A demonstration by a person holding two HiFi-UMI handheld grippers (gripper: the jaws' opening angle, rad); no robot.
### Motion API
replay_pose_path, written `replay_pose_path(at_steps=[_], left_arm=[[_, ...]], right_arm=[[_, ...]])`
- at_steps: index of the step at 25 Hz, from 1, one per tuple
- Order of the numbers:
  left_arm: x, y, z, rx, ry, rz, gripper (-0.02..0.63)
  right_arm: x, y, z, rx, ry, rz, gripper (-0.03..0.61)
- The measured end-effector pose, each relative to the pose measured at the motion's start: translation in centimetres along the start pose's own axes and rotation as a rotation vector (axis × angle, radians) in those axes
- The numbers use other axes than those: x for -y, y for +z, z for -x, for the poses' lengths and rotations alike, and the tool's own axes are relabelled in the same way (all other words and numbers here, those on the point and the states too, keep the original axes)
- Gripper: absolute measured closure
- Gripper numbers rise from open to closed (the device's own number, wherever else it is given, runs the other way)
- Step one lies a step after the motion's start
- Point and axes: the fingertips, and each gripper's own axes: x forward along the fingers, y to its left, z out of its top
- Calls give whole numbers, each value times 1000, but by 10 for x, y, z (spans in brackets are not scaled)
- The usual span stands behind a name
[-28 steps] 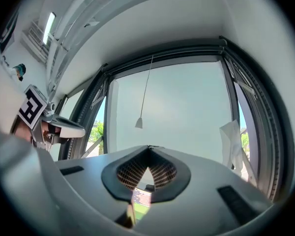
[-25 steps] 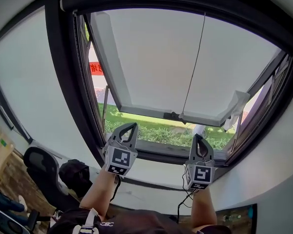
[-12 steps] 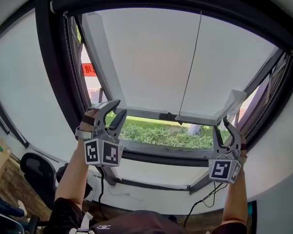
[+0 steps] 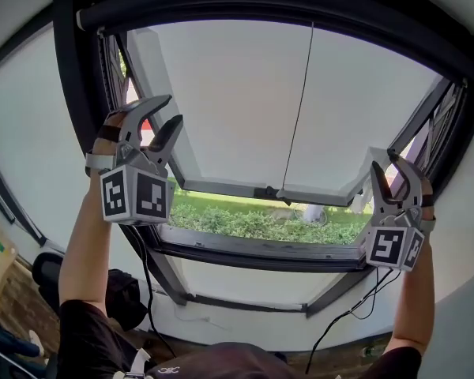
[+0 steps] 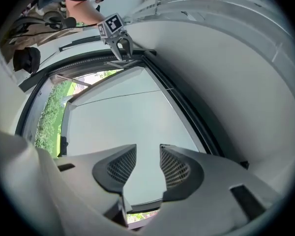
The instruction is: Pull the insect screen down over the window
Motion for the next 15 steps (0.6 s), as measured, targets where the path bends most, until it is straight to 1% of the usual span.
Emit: replay_pose_path(at_steps=[3, 5, 8, 11, 15], left_arm=[[-28, 3, -11, 0, 41, -22, 430], [-49, 7, -18, 17, 72, -10, 476], [-74, 14, -25, 33, 92, 10, 482], [-93, 18, -33, 12, 107, -26, 482], [-111, 18, -47, -27, 110, -83, 483]], right_arm=[[25, 2, -9, 7, -21, 0, 430], [44, 4, -15, 13, -36, -11, 440], [69, 7, -25, 23, -52, -27, 440], [95, 9, -36, 9, -59, -5, 440], [131, 13, -50, -8, -100, 21, 446]])
